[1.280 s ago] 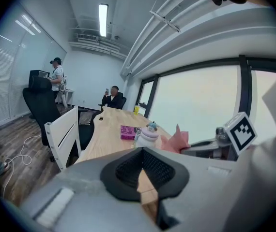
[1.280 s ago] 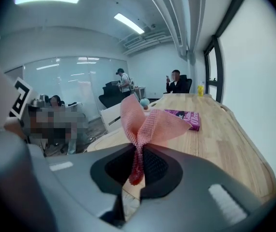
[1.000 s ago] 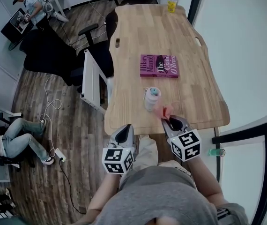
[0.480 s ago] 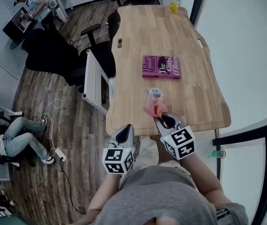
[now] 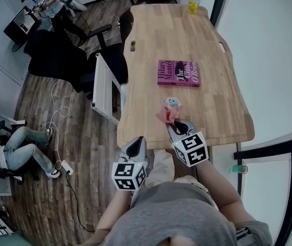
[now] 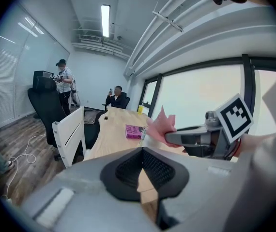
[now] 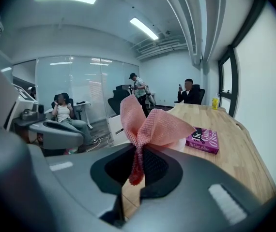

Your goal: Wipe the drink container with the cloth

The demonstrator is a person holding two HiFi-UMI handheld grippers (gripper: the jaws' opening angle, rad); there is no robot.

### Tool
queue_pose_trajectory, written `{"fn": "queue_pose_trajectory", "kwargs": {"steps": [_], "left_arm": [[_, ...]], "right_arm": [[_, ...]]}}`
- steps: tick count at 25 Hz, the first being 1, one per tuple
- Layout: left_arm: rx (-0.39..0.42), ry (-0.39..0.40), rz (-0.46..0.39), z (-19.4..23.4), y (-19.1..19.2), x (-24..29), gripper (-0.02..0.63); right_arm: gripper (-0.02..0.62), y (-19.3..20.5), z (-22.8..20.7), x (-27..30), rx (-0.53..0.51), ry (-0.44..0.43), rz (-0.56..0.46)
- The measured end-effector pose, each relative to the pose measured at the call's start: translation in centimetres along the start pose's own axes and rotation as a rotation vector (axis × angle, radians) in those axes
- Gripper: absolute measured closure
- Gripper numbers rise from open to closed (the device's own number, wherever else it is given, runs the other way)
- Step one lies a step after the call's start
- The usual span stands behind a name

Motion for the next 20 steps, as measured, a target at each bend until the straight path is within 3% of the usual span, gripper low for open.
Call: {"fn": "queue_pose_trajectory", "kwargs": {"steps": [20], "left_arm": [[-0.006,0.004,0.035,0.8,0.2,1.8,0.603]], "right_arm": [[0.571,3.8,-2.5,4.8,0.119,0.026,0.141]]}}
Point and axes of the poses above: the fingertips, and each gripper's own axes: x forward along the fingers, z to its left, y out of its underside, the point moved 7 cm from there along -x, backward along the fingers, and after that the axes turned 7 degrees about x, right-handed, at the moved point
